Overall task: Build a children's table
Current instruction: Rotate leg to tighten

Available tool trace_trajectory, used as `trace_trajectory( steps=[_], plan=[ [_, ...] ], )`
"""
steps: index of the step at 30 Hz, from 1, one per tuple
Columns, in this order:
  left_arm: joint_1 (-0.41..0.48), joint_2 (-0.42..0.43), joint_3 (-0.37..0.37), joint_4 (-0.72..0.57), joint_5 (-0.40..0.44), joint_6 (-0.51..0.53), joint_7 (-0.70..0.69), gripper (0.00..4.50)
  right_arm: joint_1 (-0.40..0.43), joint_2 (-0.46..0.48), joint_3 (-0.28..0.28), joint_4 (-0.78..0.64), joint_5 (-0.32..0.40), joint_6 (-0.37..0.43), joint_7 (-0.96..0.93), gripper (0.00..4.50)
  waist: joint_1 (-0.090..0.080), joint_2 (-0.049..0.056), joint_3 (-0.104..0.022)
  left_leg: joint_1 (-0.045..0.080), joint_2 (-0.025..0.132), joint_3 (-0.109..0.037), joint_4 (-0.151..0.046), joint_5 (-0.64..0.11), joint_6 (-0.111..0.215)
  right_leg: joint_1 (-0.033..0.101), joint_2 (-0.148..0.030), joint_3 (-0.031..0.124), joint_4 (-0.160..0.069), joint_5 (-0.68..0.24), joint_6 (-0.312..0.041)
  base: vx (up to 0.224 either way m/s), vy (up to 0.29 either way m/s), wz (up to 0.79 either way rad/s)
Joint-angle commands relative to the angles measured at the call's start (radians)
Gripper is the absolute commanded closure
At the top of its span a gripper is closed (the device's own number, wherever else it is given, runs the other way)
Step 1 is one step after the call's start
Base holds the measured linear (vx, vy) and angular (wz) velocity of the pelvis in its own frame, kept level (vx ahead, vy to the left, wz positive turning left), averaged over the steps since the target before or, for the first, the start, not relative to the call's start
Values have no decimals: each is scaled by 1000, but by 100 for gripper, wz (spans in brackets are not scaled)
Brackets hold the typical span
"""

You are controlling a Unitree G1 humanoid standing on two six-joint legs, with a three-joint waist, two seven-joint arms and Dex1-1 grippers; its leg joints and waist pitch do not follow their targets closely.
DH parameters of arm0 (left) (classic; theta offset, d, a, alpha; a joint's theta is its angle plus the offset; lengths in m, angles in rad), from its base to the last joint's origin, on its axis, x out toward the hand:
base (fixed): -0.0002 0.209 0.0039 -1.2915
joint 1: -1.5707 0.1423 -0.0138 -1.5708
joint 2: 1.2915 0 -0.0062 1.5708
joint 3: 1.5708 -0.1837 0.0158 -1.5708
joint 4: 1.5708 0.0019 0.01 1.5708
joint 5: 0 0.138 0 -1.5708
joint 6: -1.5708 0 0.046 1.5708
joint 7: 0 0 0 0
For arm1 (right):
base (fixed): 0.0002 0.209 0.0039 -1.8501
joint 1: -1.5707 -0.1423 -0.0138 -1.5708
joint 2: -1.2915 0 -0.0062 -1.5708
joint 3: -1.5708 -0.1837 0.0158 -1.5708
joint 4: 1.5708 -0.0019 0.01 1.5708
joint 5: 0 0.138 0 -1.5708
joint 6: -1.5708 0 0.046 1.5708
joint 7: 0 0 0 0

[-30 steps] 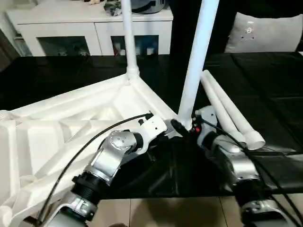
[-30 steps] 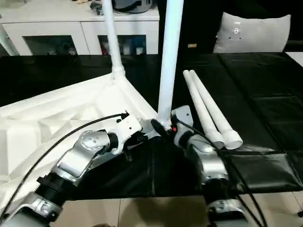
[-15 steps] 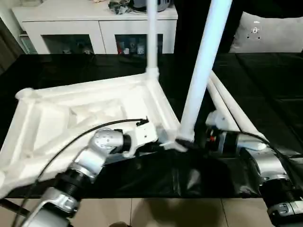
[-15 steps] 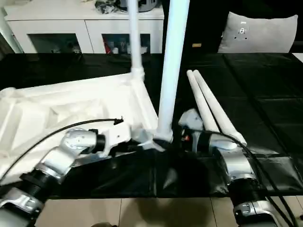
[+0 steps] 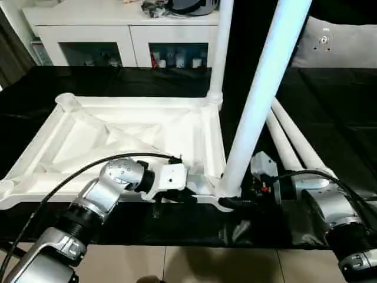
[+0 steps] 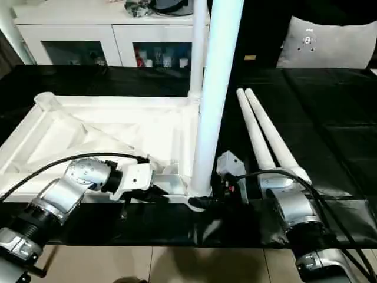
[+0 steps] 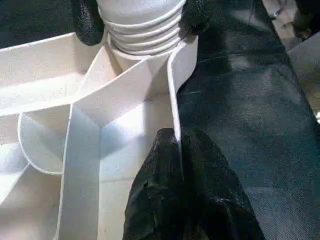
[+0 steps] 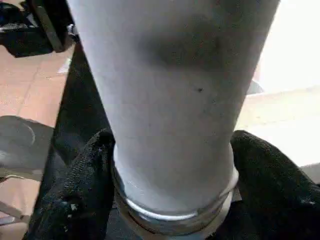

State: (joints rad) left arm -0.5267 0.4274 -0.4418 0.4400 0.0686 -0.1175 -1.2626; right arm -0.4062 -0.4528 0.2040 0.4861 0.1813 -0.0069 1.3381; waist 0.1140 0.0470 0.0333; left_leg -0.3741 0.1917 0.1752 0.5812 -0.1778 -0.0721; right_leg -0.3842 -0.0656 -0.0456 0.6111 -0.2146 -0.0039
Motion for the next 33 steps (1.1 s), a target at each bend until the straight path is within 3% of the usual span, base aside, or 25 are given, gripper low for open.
trace_trajectory(
  steps=[1, 7, 10, 12, 14, 16, 19, 21, 24, 25, 27, 29, 33],
  plan=[
    [16, 19, -68, 24, 39, -12, -61, 450, -6, -5, -1, -25, 8, 4, 16, 136, -2, -12, -53, 13, 45, -9, -62, -189, 83, 38, -73, 37, -66, -88, -245, 0, 0, 0],
    [32, 21, -58, 8, 13, 21, -81, 450, 16, 4, 2, -49, 31, 31, 34, 172, -1, -12, -54, 12, 44, -9, -61, -175, 89, 39, -72, 36, -63, -64, -250, 0, 0, 0],
    [46, 12, -40, -22, -13, 73, -73, 450, 30, 19, -3, -66, 47, 49, 18, 175, -2, -14, -52, 12, 45, -9, -63, -184, 84, 39, -73, 37, -64, -80, -250, 0, 0, 0],
    [64, -9, -14, -71, -42, 154, -36, 450, 41, 62, -19, -89, 69, 113, -53, 175, -5, -13, -51, 12, 46, -8, -65, -185, 82, 38, -73, 37, -63, -90, -250, 0, 0, 0],
    [80, -47, 13, -120, -58, 255, 43, 450, 47, 123, -28, -91, 52, 134, -167, 175, -8, -15, -47, 10, 43, -10, -69, -195, 72, 37, -74, 37, -68, -131, -243, 0, 0, 0],
    [86, -97, 35, -149, -60, 338, 129, 450, 33, 187, -40, -47, 2, 129, -319, 176, -25, -17, -39, 15, 41, -13, -78, -265, 35, 32, -76, 39, -81, -272, -218, 0, 0, 0],
    [82, -143, 52, -163, -57, 392, 202, 450, 17, 237, -59, -5, -22, 134, -432, 176, -45, -19, -37, 16, 38, -18, -82, -303, 7, 30, -76, 42, -91, -366, -181, 0, 0, 0],
    [75, -182, 63, -164, -56, 420, 251, 450, 6, 268, -74, 21, -23, 130, -492, 176, -55, -17, -38, 15, 37, -18, -82, -308, 8, 29, -75, 42, -92, -349, -185, 0, 0, 0],
    [30, -362, 101, -129, -39, 498, 465, 450, -32, 390, -144, 81, -16, 137, -718, 176, -58, -17, -38, 17, 37, -16, -78, -283, 13, 28, -73, 44, -93, -293, -200, 0, 0, 0],
    [24, -378, 106, -120, -37, 499, 487, 450, -37, 398, -149, 88, -20, 139, -742, 176, -57, -21, -40, 16, 34, -14, -76, -263, 18, 30, -72, 43, -93, -277, -197, 0, 0, 0],
    [11, -411, 117, -103, -31, 505, 532, 450, -46, 414, -164, 104, -26, 146, -791, 176, -53, -19, -43, 12, 31, -13, -72, -224, 34, 34, -72, 42, -91, -241, -194, 0, 0, 0],
    [-8, -432, 108, -80, -9, 473, 563, 450, -49, 434, -205, 117, 7, 150, -816, 120, -48, -16, -46, 10, 32, -13, -70, -196, 47, 34, -70, 43, -88, -179, -197, 0, 0, 0],
    [-20, -415, 84, -70, 28, 443, 569, 450, -41, 430, -215, 102, 10, 140, -807, 85, -45, -13, -50, 7, 33, -13, -66, -156, 77, 40, -70, 39, -76, -66, -221, 0, 0, 0]
  ],
)
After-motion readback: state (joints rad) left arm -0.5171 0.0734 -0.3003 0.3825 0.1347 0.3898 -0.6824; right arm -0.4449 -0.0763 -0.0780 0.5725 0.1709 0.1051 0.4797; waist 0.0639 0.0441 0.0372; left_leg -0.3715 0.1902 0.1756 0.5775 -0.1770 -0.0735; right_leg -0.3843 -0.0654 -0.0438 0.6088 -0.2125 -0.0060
